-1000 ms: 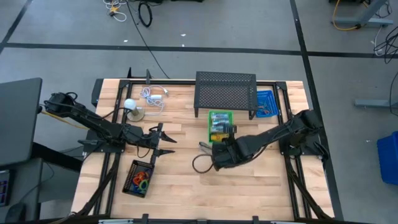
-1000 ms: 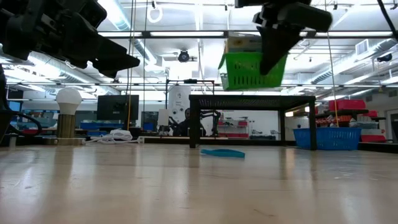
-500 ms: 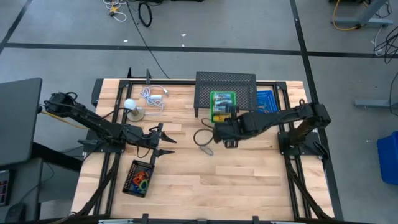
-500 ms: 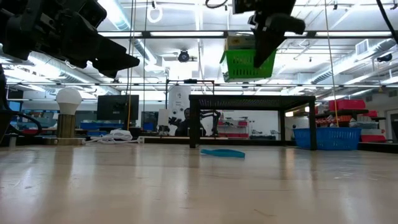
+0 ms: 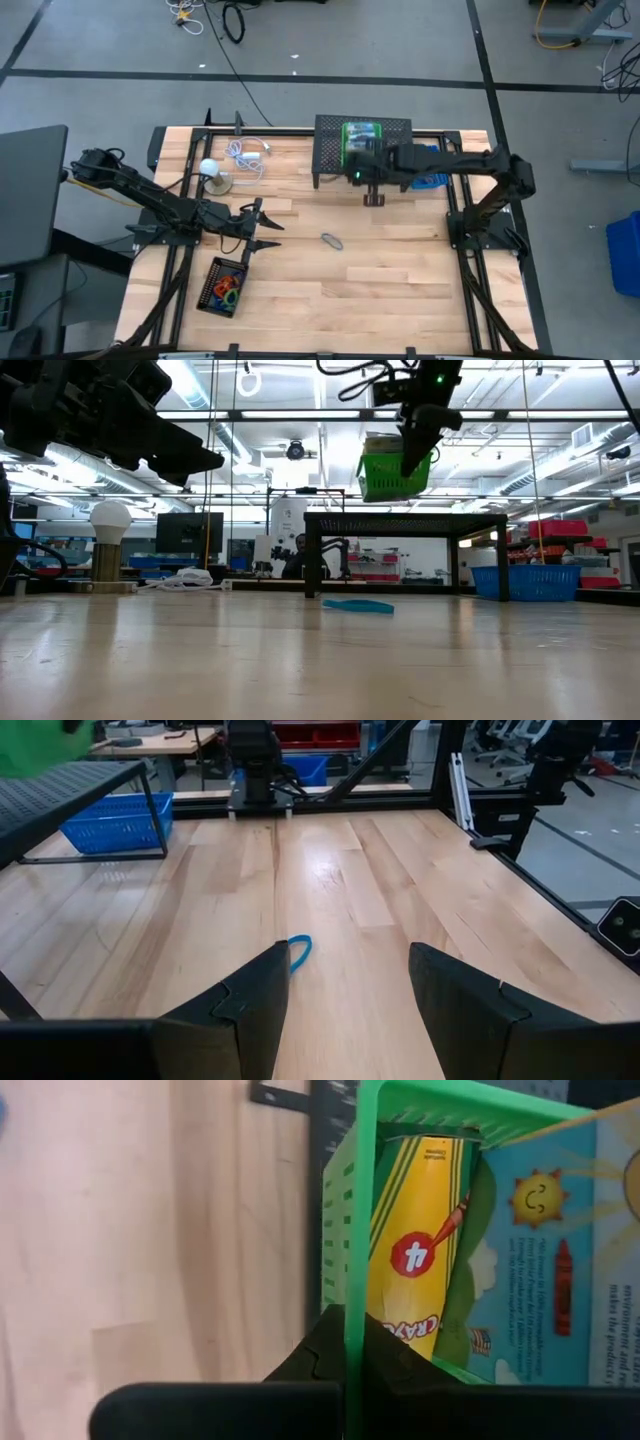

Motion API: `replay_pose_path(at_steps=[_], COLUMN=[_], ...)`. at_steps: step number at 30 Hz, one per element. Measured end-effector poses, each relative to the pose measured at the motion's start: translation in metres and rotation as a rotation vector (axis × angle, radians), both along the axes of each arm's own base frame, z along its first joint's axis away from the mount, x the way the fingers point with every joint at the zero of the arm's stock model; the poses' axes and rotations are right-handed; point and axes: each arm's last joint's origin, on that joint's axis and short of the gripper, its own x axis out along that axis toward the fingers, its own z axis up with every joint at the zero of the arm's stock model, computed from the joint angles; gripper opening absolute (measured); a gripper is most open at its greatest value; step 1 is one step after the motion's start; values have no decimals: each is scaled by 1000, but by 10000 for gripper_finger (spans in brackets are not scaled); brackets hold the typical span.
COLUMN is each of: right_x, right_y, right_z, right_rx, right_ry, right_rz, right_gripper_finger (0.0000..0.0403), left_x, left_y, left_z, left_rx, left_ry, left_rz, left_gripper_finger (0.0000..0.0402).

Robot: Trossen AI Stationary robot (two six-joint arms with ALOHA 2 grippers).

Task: Pick & Place Office Desk Supplies
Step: Put the green bin on the shelf

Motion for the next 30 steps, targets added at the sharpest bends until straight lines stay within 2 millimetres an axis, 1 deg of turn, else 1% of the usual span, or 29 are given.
replay_pose_path(at_steps=[4, 10, 13, 15, 17, 19, 23, 30], right_x=[-6, -11, -12, -15, -17, -19, -20, -21], right_y=[-24, -54, -65, -72, -77, -81, -84, -81], right_z=[2, 3, -4, -13, -23, -27, -29, -30], right_rx=[37, 77, 106, 139, 145, 133, 128, 156], right_ry=[-3, -29, -54, -49, -35, -40, -37, -23], right_rz=[-22, -29, -19, -17, -22, -35, -37, -17], right_gripper_finger=[0, 0, 0, 0, 0, 0, 0, 0], left_x=[0, 0, 0, 0, 0, 0, 0, 0], left_y=[0, 0, 0, 0, 0, 0, 0, 0], left_z=[0, 0, -1, -1, -1, -1, -1, -1], left_rx=[0, -3, -3, -6, -9, -11, -17, -22], left_ry=[1, 5, 9, 11, 11, 11, 11, 11], left_rz=[0, 1, 1, 2, 3, 3, 4, 8], left_gripper_finger=[213, 213, 213, 213, 213, 213, 213, 213])
